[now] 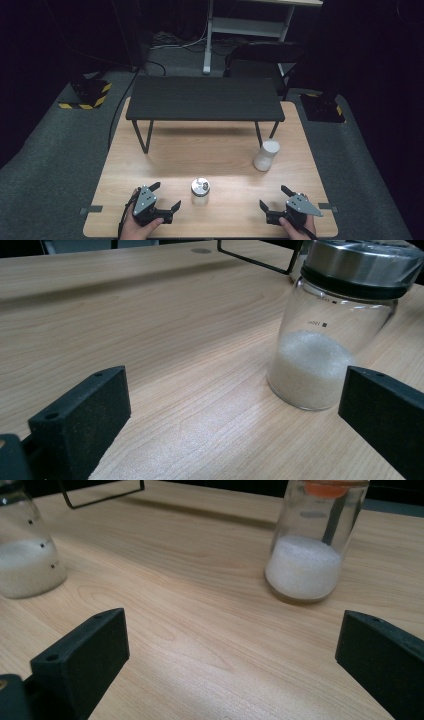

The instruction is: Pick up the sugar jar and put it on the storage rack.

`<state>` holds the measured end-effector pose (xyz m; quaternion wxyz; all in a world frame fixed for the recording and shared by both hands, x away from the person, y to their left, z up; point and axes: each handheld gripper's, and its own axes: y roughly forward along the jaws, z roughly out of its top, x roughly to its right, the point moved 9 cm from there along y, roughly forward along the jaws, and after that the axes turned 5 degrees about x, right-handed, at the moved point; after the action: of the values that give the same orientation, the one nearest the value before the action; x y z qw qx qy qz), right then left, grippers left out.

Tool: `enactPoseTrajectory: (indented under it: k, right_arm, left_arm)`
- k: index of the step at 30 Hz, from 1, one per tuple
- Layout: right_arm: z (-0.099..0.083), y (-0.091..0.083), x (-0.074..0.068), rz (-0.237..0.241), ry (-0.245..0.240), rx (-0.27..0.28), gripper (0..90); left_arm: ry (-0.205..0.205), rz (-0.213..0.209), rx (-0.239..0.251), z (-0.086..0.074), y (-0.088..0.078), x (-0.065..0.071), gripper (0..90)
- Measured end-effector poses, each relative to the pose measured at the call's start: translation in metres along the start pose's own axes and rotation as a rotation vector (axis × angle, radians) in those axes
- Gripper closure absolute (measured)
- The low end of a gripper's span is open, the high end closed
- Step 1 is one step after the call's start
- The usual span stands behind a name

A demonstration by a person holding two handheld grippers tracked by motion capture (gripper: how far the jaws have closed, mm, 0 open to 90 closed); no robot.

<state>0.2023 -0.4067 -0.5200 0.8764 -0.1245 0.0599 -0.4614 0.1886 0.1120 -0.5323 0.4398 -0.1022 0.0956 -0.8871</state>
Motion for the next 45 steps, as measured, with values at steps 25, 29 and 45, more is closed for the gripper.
enactPoseTrajectory:
  k: [25,29,45]
  right_arm:
    - [-0.002,-0.001,0.004,-0.004,0.041,0.021,0.0]
    - [0.001,-0.001,0.003,-0.019,0.027,-0.016,0.0]
    - [0.002,0.0,0.001,-0.041,0.02,-0.034,0.0]
  left_arm:
    - [-0.032,-0.004,0.037,-0.003,-0.004,-0.004,0.4]
    - [-0.025,-0.012,0.035,-0.003,-0.004,-0.003,0.4]
    - [-0.007,-0.073,0.045,0.0,0.004,0.009,0.4]
